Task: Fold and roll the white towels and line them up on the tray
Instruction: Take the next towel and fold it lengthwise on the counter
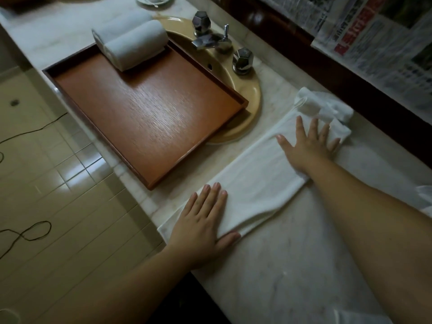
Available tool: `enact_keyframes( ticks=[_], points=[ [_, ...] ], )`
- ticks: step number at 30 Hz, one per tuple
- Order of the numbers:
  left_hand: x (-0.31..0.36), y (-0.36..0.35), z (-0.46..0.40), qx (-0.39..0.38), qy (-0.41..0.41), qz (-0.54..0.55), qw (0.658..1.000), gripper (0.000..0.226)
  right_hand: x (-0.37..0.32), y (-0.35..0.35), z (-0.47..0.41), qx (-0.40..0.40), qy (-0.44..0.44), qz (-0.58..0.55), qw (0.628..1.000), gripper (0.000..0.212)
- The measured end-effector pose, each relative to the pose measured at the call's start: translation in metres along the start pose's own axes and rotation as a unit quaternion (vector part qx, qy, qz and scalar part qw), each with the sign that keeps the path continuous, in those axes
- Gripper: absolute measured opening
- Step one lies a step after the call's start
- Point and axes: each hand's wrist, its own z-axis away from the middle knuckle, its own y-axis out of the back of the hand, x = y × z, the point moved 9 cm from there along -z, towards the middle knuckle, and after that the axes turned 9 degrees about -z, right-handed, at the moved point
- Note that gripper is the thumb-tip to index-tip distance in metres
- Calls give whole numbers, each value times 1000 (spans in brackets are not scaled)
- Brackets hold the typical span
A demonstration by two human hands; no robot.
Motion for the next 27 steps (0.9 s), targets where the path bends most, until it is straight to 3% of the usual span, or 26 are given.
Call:
enact_keyframes(
  ticks=[3, 6, 8, 10, 11, 13, 15, 18, 24, 27],
  points=[
    [1, 1, -2, -20, -2, 1, 1000, 101, -15, 1, 43, 65, 18, -61, 996, 81],
    [-7, 12, -1, -33, -7, 77, 996, 96, -28, -6, 128, 185, 73, -217, 956, 58],
    [-25, 30, 6, -2, 13, 154, 988, 80, -33, -23, 195, 232, 96, -294, 922, 46],
    [-54, 52, 21, 65, 49, 142, 986, 57, -45, -47, 252, 219, 120, -334, 909, 38],
    [-71, 55, 29, 71, 72, 123, 987, 48, -53, -59, 278, 201, 132, -342, 908, 38],
    [-99, 46, 41, 7, 100, 111, 989, 41, -70, -84, 321, 166, 148, -340, 914, 44],
    [-110, 33, 49, -54, 76, 110, 990, 38, -84, -109, 352, 124, 140, -329, 926, 56],
    [-111, 31, 52, -57, 29, 139, 988, 32, -100, -139, 372, 87, 84, -314, 942, 63],
    [-108, 36, 43, -49, -7, 179, 983, 25, -125, -141, 375, 214, -17, -255, 943, 33],
    [-106, 38, 38, -52, -25, 177, 982, 24, -133, -131, 384, 269, -59, -273, 922, 11]
  ],
)
